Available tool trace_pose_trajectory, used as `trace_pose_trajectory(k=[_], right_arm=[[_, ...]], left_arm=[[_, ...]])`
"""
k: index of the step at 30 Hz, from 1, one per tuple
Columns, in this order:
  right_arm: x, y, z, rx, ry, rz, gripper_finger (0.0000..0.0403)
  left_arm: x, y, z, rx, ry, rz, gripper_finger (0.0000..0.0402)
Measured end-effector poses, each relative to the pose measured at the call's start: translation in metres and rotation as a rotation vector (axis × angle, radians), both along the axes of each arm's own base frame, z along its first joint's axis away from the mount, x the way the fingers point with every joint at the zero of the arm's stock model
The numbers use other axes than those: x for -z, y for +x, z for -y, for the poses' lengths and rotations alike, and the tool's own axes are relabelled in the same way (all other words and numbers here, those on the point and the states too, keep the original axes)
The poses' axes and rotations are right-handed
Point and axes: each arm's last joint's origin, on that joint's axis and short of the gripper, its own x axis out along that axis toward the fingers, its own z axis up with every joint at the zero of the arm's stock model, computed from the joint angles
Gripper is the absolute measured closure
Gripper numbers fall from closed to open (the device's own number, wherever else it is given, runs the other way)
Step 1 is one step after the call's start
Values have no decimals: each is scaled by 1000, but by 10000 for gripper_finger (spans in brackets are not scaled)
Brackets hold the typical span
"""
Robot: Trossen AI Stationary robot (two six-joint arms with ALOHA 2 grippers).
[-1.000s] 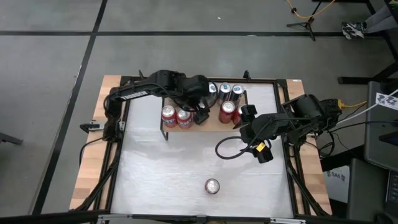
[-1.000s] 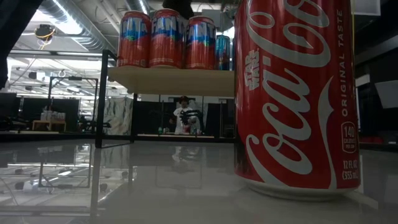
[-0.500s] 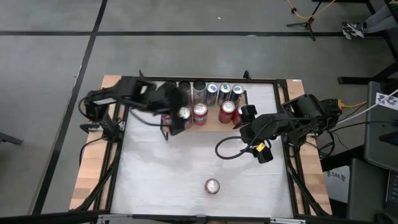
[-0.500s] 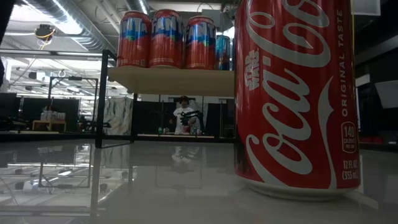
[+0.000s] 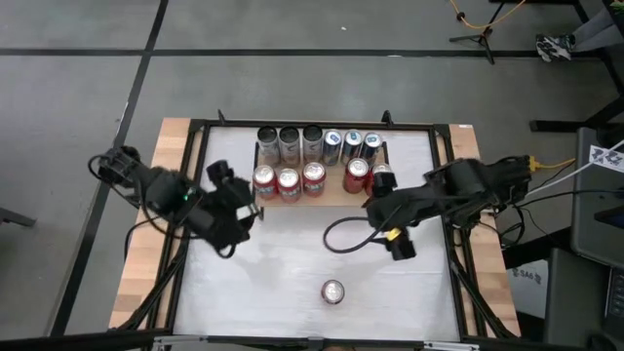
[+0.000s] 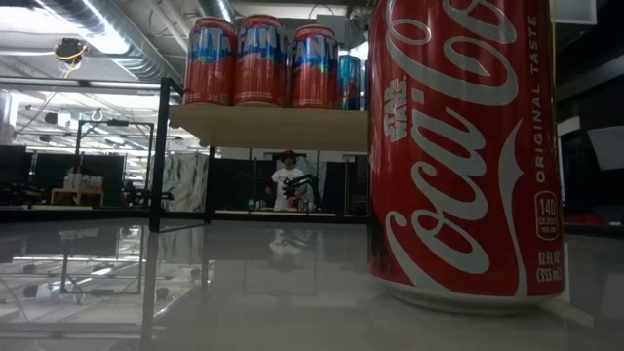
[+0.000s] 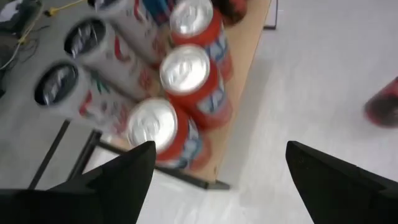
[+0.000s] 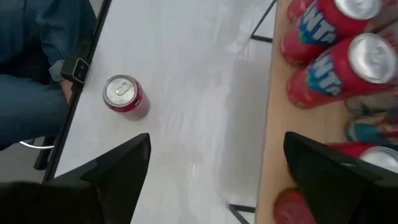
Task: Place canned beverage on shelf
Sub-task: Put the red soda can on the shelf aligned with the blue soda can
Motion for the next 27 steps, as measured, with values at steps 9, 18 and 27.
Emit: trace_pose_trajectory(k=[9,18,27], right_arm=[[52,41,-21,-63,162,5,45],[102,67,-46,-186,386,56,45],[125,54,-83,67,359,93,45]], left_arm=[[57,-12,33,24,-15,5,49],[85,-2,56,66,-86,90,49],[88,3,61,69,-132,146,49]])
